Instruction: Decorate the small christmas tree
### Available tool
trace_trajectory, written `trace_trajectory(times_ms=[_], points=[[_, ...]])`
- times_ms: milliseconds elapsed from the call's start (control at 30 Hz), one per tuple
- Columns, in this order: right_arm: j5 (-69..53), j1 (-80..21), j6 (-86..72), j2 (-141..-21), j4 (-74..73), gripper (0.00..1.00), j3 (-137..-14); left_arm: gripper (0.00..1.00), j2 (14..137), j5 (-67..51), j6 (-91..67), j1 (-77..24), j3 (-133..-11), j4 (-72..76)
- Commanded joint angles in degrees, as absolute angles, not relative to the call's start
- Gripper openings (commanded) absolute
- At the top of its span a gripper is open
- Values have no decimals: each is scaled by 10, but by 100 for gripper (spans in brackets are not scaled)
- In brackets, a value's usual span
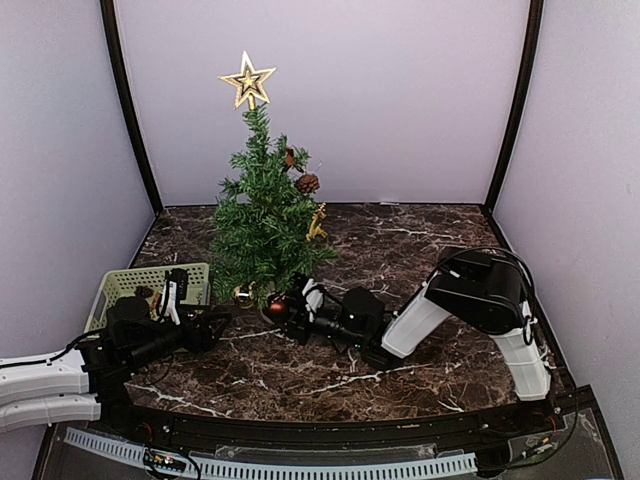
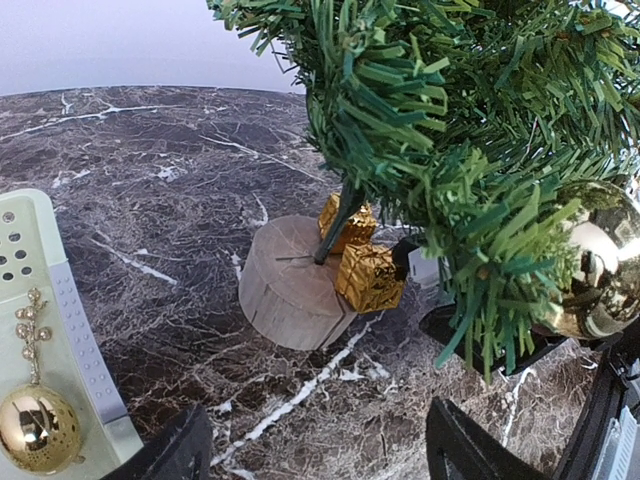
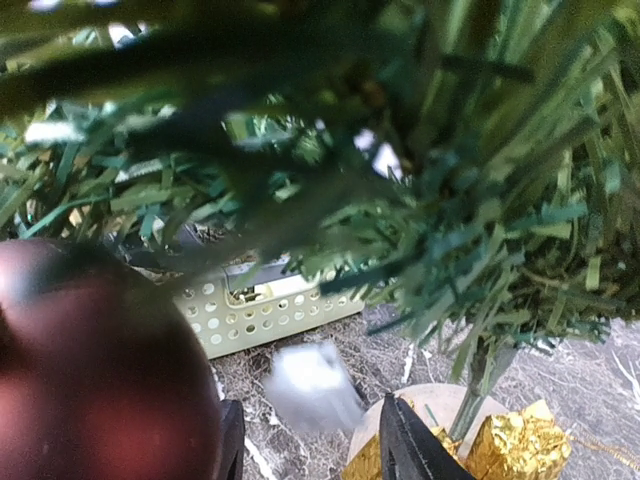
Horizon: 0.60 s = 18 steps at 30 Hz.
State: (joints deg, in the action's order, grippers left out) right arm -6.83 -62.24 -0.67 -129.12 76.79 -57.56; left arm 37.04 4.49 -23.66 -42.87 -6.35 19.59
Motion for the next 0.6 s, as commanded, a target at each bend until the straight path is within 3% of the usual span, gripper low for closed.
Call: trace_trajectory(times_ms=[0,233,567], points=[[-66,-627,-4,-1299,802,46,-596,76,364,40,-242,-424,-59,195],[-65,-627,-4,-1302,802,45,-603,76,361,40,-244,-424,-56,195],[-69,-627,-4,-1298,799,32,-606,76,356,40,-248,-423,-53,194]])
